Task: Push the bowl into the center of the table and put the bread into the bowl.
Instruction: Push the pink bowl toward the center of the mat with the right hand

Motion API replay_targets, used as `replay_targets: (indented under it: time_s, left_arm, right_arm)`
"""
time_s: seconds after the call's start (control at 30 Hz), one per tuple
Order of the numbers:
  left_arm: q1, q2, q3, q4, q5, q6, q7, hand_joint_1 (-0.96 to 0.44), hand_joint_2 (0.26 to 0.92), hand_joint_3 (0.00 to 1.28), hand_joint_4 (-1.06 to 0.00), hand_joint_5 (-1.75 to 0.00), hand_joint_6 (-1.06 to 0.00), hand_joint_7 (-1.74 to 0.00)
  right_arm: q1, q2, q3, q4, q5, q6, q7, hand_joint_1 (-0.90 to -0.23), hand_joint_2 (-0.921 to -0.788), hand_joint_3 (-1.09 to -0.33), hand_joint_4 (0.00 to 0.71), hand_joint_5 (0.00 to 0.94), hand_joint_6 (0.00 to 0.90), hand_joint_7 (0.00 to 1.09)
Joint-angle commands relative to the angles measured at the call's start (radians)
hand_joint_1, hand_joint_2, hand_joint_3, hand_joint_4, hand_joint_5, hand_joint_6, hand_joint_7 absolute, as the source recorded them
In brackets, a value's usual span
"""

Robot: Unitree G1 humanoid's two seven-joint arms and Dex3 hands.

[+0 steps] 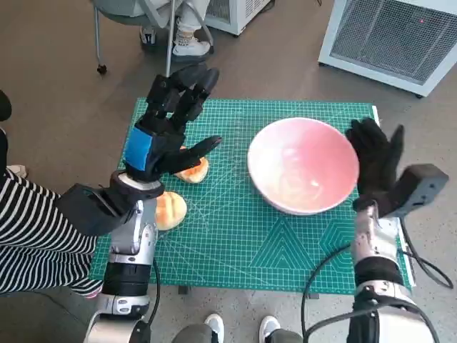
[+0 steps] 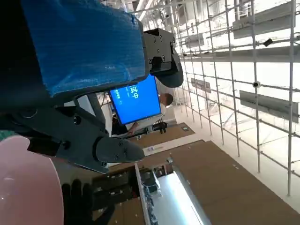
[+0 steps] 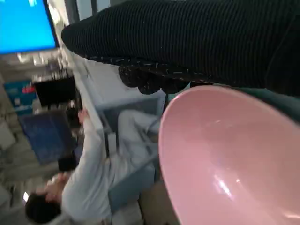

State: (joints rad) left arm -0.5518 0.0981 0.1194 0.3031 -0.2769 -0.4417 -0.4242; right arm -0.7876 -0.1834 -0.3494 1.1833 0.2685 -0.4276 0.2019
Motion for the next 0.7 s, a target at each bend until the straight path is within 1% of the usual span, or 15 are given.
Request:
replay_targets:
  time_s: [0.03, 0.17, 0.37, 0.47, 0.6, 0.7]
  left_arm:
    - [-0.004, 0.006, 0.003, 0.007, -0.002, -0.015, -0.003, -0.17, 0.921, 0.22, -0.27, -0.02, -0.01, -0.78]
    - [-0.003, 0.009, 0.007, 0.011, -0.010, -0.013, -0.008, -0.18, 0.921, 0.22, -0.27, -0.02, -0.01, -0.78]
    - [-0.005, 0.011, 0.013, 0.020, -0.015, -0.011, -0.012, -0.19, 0.921, 0.21, -0.28, -0.02, -0.02, -0.77]
    - [-0.005, 0.010, 0.014, 0.023, -0.016, -0.014, -0.014, -0.19, 0.921, 0.21, -0.28, -0.02, -0.04, -0.75]
    - [-0.006, 0.009, 0.014, 0.025, -0.018, -0.017, -0.017, -0.19, 0.921, 0.21, -0.28, -0.02, -0.04, -0.73]
    - [-0.006, 0.008, 0.015, 0.025, -0.019, -0.017, -0.018, -0.19, 0.921, 0.21, -0.28, -0.02, -0.05, -0.73]
  right_arm:
    - [-0.009, 0.035, -0.006, 0.011, 0.013, 0.019, 0.032, -0.609, -0.921, -0.909, 0.159, 0.007, 0.094, 0.27]
    - [-0.024, 0.058, -0.015, 0.003, 0.030, 0.019, 0.053, -0.611, -0.921, -0.889, 0.154, 0.003, 0.094, 0.27]
    - [-0.042, 0.088, -0.023, 0.007, 0.039, 0.021, 0.068, -0.603, -0.921, -0.894, 0.141, 0.000, 0.091, 0.25]
    - [-0.049, 0.110, -0.024, 0.014, 0.040, 0.020, 0.078, -0.602, -0.921, -0.900, 0.131, 0.000, 0.088, 0.25]
    - [-0.053, 0.119, -0.022, 0.020, 0.042, 0.021, 0.081, -0.606, -0.921, -0.894, 0.118, 0.000, 0.085, 0.24]
    - [-0.056, 0.119, -0.016, 0.018, 0.034, 0.022, 0.081, -0.604, -0.921, -0.892, 0.116, 0.000, 0.086, 0.23]
